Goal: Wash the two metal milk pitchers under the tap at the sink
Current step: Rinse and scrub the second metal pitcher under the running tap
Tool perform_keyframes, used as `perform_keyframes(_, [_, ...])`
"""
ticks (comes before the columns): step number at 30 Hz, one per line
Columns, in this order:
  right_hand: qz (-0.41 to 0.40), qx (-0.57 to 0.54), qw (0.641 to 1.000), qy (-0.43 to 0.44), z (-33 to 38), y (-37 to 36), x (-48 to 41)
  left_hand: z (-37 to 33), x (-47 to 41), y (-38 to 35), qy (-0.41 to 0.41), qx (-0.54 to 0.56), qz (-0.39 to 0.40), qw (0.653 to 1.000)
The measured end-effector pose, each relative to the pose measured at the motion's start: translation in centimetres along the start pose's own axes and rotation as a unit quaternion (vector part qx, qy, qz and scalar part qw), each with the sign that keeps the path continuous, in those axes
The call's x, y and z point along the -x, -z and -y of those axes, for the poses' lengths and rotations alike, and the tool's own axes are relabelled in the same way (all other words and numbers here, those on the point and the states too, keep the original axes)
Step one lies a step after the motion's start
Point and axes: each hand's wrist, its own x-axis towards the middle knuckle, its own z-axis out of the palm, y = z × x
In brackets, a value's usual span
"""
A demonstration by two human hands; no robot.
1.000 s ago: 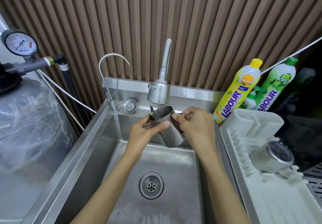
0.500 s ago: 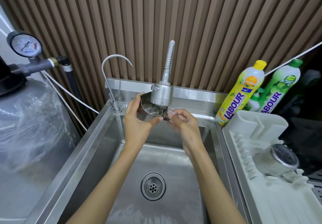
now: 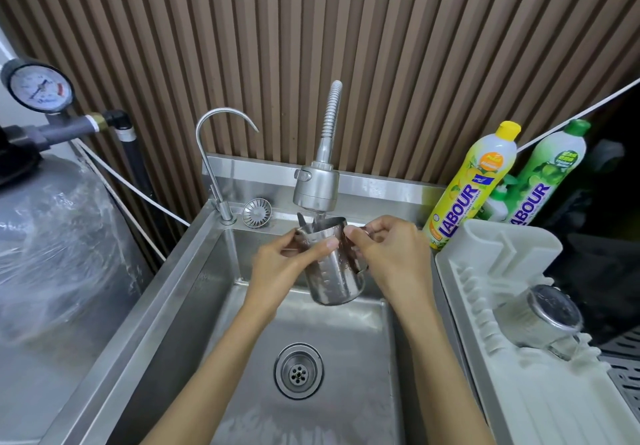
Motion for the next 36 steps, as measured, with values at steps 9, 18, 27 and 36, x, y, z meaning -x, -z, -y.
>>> perform_keyframes(9, [0.020, -0.196, 0.980, -0.007, -1.1, -0.9, -0.9, -0.2, -2.3, -1.7, -0.100, 0.035, -0.038, 0.994])
perform_keyframes(18, [0.160, -0.450, 0.870, -0.120, -3.0, -4.4, -0.9, -1.3, -1.1, 0.0, -0.218, -0.165, -0.152, 0.950])
perform_keyframes(27, [0.110, -0.271, 0.948, -0.125, -2.1, -2.3, -0.5, -1.0, -0.1, 0.4, -0.086, -0.192, -0.128, 0.969])
perform_keyframes(36, [-0.043, 0.062, 0.996, 0.056, 0.9, 1.2, 0.3, -0.5, -0.5, -1.4, 0.019, 0.075, 0.057, 0.995])
